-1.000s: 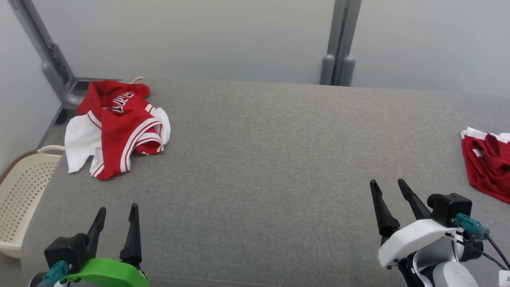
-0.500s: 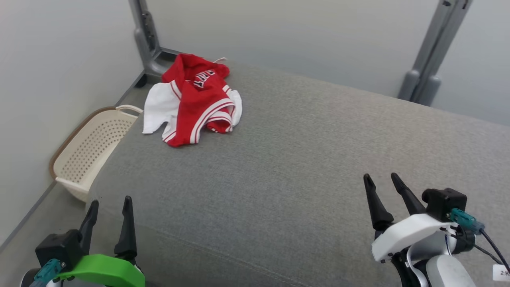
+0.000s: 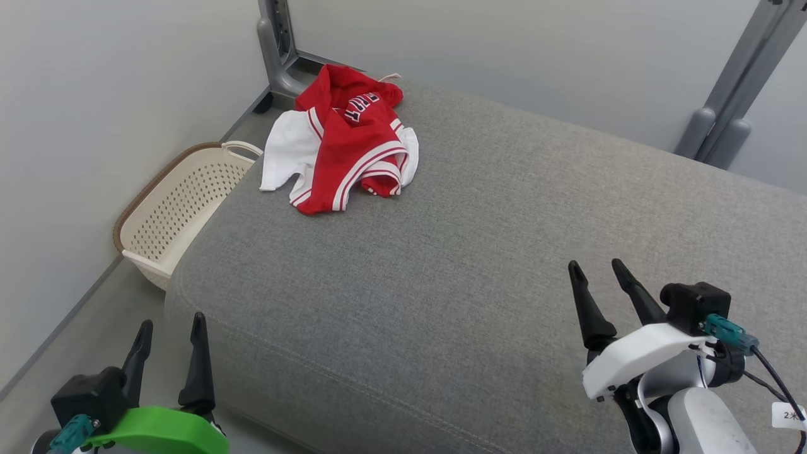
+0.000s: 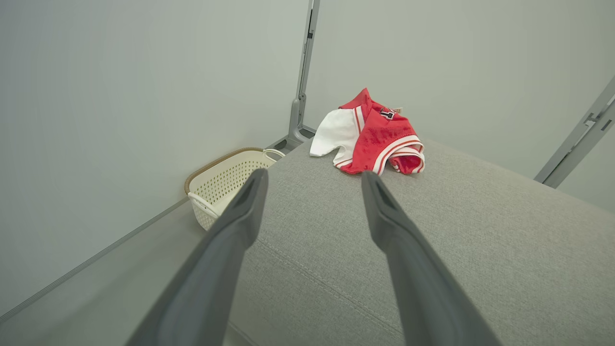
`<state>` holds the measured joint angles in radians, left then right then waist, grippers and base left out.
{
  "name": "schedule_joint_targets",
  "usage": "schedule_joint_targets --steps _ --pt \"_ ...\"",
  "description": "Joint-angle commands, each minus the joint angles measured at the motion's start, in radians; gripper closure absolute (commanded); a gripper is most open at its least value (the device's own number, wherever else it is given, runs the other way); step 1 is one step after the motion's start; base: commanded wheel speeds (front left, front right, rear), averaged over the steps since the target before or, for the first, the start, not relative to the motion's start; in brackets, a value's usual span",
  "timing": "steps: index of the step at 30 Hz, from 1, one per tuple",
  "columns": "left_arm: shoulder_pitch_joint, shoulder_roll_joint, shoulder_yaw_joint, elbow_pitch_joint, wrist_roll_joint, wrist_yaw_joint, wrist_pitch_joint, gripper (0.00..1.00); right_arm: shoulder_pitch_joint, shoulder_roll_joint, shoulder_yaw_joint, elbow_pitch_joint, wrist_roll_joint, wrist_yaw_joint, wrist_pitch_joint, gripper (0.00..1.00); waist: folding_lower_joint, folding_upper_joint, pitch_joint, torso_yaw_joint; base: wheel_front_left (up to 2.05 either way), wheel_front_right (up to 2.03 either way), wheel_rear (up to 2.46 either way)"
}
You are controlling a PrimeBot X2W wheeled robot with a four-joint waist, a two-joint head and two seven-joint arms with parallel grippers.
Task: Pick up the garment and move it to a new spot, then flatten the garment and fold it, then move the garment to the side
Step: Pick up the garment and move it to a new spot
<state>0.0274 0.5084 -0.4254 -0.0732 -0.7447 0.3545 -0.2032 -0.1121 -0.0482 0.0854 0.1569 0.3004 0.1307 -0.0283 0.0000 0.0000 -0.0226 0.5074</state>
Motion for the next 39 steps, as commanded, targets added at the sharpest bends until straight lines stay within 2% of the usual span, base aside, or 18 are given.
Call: schedule_joint_targets --steps 1,6,21,32,39 --pt "-0.023 0.007 -0.006 0.003 0.004 -0.008 0.01 0.0 0.008 -0.004 -0.012 0.001 -0.005 0.0 -0.006 0.0 0.0 0.0 -0.003 -0.002 0.0 0.0 0.0" --pt "-0.084 0.029 -0.014 0.025 0.001 -0.029 0.061 0.0 0.037 -0.004 -0.056 -0.021 -0.015 0.0 -0.006 0.0 0.0 0.0 -0.004 -0.011 0.0 0.0 0.0" --pt "-0.365 0.108 0.077 0.087 -0.053 -0.108 0.154 0.0 -0.103 -0.005 -0.113 -0.189 -0.117 0.0 0.085 0.0 0.0 0.0 0.228 -0.202 0.0 0.0 0.0" --pt "-0.588 0.134 0.13 0.279 -0.124 -0.192 0.223 0.0 -0.268 -0.019 -0.088 -0.232 -0.132 0.0 0.101 0.0 0.0 0.0 0.428 -0.349 0.0 0.0 0.0" --pt "-0.7 0.134 0.156 0.397 -0.155 -0.229 0.224 0.0 -0.328 -0.04 -0.077 -0.25 -0.127 0.0 0.103 0.0 0.0 0.0 0.53 -0.412 0.0 0.0 0.0"
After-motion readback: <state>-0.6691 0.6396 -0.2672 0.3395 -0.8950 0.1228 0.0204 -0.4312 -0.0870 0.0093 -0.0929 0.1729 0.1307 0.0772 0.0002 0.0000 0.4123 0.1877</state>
